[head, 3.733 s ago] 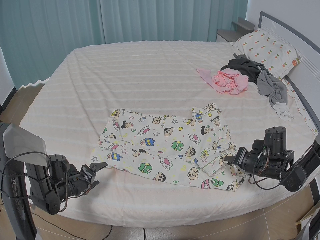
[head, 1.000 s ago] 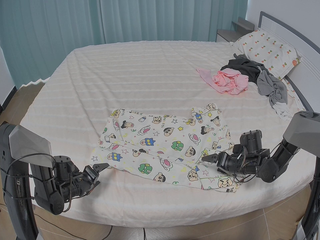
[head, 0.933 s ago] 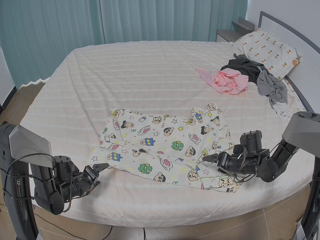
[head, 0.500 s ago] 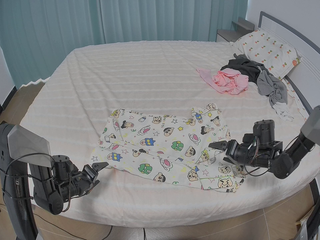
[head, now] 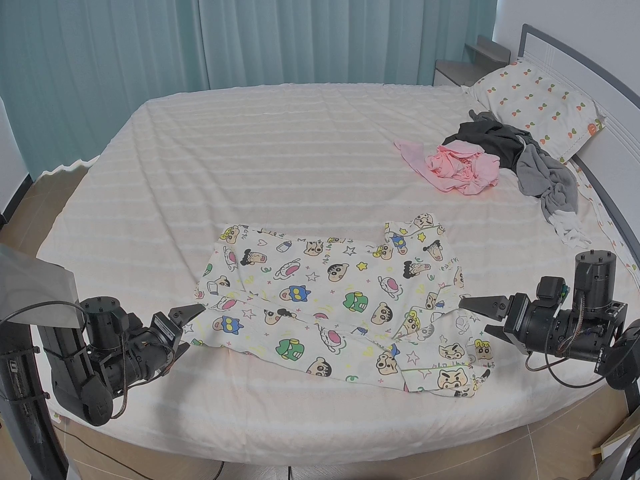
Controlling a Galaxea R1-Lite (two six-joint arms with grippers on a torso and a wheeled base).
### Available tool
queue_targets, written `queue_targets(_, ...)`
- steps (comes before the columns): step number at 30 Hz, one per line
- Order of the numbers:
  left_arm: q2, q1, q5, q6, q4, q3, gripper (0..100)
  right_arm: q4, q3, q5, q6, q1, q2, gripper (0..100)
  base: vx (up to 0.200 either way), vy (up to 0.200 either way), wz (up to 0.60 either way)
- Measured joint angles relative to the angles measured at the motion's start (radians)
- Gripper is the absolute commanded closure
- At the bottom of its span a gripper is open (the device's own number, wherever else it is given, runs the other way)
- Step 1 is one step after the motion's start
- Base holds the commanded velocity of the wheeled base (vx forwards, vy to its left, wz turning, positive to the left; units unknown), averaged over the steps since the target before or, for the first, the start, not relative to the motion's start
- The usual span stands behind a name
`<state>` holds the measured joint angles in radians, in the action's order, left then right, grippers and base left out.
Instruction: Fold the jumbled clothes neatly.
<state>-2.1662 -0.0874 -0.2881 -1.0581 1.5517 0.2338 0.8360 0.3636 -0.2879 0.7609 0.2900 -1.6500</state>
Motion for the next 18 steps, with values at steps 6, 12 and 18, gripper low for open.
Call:
queue_targets(6,0.013,0.005,-0.001,0.034,0.0,-0.001,0,0.001,-0.016,0.001,-0.026,0.0,0.021,0,0.167,0.0,0.0)
queue_targets(12,0.018,0.007,0.0,0.071,0.0,-0.003,0,0.0,-0.022,0.002,-0.035,0.003,0.027,0,0.0,0.0,0.0)
queue_targets(18,0.02,0.021,-0.003,0.193,0.0,-0.006,0,0.0,-0.025,0.004,-0.043,0.003,0.034,0,0.0,0.0,0.0)
